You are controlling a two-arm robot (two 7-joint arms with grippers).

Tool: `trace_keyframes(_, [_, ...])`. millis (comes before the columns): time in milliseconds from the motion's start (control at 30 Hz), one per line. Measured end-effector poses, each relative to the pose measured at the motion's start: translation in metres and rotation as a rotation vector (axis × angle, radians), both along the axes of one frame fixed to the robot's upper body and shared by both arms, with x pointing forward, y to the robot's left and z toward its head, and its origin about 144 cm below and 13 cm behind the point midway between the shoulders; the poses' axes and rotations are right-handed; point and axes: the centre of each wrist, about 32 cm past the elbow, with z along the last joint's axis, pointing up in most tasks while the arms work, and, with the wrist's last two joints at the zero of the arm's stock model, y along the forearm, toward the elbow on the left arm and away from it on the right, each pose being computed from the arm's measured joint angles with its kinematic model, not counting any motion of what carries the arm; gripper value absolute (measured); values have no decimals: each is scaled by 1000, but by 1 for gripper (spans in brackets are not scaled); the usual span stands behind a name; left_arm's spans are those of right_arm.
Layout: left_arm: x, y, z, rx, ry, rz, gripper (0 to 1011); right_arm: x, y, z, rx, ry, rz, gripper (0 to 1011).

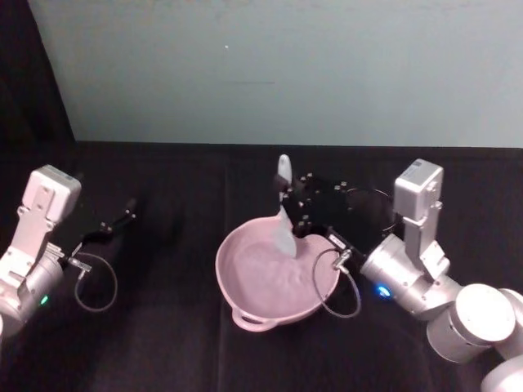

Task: Use the one hand to pick up the spoon and stir the clear water in the bowl.

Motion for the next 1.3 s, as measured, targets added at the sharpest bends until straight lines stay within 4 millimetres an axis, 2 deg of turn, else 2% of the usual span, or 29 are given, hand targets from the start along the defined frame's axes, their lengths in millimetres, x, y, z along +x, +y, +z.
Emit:
trace_keyframes(167, [0,0,0,0,0,0,1005,-7,-8,1,-3,3,-20,119])
trace_keyframes(567, [0,0,0,0,0,0,1005,-14,-8,11,9,5,-3,119])
trace_keyframes(1000, [0,0,0,0,0,0,1005,-36,-17,63,56,-32,-93,119])
trace_keyframes(1300, [0,0,0,0,0,0,1005,-50,-30,85,136,-2,-174,119])
